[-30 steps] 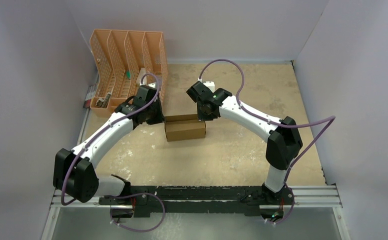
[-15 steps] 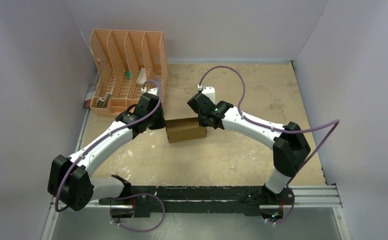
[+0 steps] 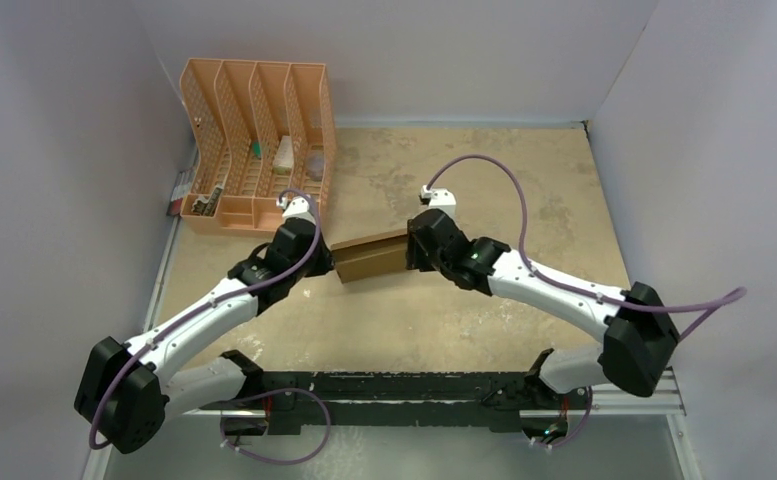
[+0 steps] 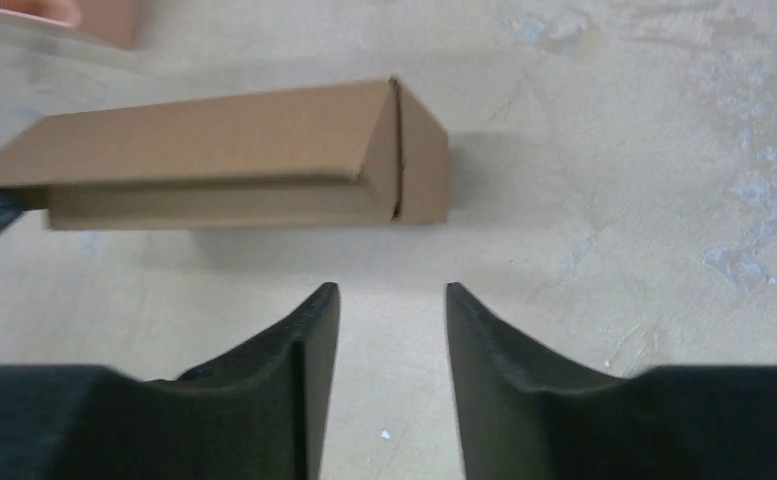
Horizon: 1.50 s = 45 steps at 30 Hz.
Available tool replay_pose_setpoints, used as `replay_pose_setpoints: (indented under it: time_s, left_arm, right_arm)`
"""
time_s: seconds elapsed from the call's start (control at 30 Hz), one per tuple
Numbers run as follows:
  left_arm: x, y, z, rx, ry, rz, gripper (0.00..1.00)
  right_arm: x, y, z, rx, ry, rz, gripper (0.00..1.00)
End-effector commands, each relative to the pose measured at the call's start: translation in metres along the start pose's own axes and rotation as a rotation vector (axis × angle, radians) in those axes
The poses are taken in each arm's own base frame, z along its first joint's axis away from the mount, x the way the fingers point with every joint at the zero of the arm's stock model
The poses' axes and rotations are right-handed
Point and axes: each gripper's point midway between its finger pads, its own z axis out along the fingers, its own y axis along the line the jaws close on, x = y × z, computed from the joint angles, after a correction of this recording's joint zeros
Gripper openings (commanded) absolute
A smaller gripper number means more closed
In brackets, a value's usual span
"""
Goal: Fold the paper box
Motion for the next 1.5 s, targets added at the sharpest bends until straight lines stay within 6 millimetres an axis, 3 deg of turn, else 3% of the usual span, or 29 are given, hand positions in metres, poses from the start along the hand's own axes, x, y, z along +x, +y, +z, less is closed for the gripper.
replay_pose_setpoints:
  time_s: [0.0,0.17,0.3,0.5,0.63,0.73,0.87,0.97,1.13,1.3,1.4,1.47]
  left_arm:
    - [0.005,0.006,0.004,-0.014,-0.009,0.0,0.0]
    - [0.003,0.001,0.003,0.014,-0.01,0.02,0.0]
    - [0.002,0.0,0.004,0.019,-0.007,0.054,0.01]
    - [0.002,-0.005,0.006,0.054,-0.01,0.08,0.01]
    - [-0.001,-0.005,0.007,0.056,-0.026,0.1,0.02]
    - [-0.002,-0.007,0.008,0.068,-0.032,0.107,0.04]
    - [-0.002,-0.014,0.007,0.101,-0.03,0.108,0.13]
    - [-0.007,-0.017,0.001,0.111,-0.044,0.087,0.26]
    - [-0.018,-0.026,-0.019,0.151,-0.066,0.012,0.5]
    - [-0.042,-0.03,-0.039,0.17,-0.16,-0.13,0.73]
    - [-0.055,-0.032,-0.037,0.191,-0.201,-0.226,0.76]
    - [-0.057,-0.028,-0.028,0.192,-0.19,-0.282,0.71]
  right_arm:
    - [-0.039,0.019,-0.026,-0.128,-0.105,0.085,0.52]
    - [-0.064,0.013,-0.035,-0.208,-0.117,0.233,0.66]
    - [-0.076,0.005,-0.026,-0.211,-0.12,0.318,0.68]
    - [-0.071,-0.004,0.004,-0.185,-0.08,0.459,0.62]
    - [-0.065,0.001,0.016,-0.215,-0.049,0.482,0.58]
    - [-0.037,-0.003,0.029,-0.204,0.02,0.459,0.55]
    - [-0.003,-0.019,0.045,-0.19,0.02,0.447,0.49]
    - [0.015,-0.02,0.047,-0.215,0.039,0.441,0.49]
    - [0.012,-0.023,0.045,-0.21,0.02,0.403,0.49]
    - [0.011,-0.021,0.048,-0.215,0.02,0.372,0.48]
    - [0.015,-0.019,0.051,-0.23,0.033,0.363,0.48]
    - [0.017,-0.018,0.052,-0.232,0.039,0.357,0.48]
